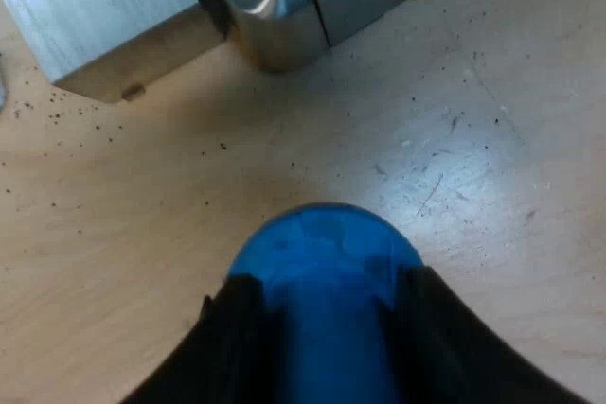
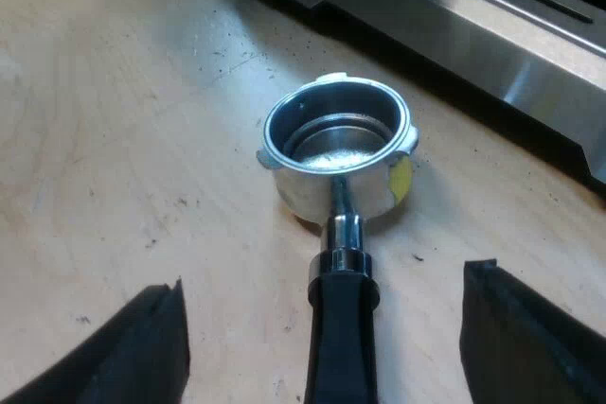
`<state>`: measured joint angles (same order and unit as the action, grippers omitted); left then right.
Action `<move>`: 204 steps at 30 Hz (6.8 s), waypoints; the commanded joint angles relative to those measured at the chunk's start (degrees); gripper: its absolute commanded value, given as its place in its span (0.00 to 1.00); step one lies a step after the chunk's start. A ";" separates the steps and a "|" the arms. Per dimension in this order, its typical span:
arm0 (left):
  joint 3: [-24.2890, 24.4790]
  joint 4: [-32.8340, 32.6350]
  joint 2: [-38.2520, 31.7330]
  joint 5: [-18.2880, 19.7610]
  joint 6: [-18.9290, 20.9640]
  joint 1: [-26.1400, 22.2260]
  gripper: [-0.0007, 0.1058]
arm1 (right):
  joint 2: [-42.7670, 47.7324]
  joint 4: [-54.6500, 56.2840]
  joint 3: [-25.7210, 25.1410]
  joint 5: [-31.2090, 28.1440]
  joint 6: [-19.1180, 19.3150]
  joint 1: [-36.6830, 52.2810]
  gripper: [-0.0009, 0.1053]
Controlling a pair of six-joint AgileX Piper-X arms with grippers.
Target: Grind coffee beans and then tamp
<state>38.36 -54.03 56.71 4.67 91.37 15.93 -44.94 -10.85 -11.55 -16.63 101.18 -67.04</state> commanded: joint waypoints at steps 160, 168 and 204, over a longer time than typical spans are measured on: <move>-9.83 -1.33 -65.21 -2.24 7.11 -6.49 0.67 | 47.53 62.62 -21.91 24.61 5.19 67.35 0.60; -11.14 -0.02 -65.21 -1.37 7.11 -6.49 0.67 | 47.53 68.23 -18.10 24.61 5.19 67.35 0.60; -12.20 2.11 -65.35 -1.38 7.11 -10.49 0.67 | 47.53 68.60 -17.95 24.27 3.99 67.35 0.60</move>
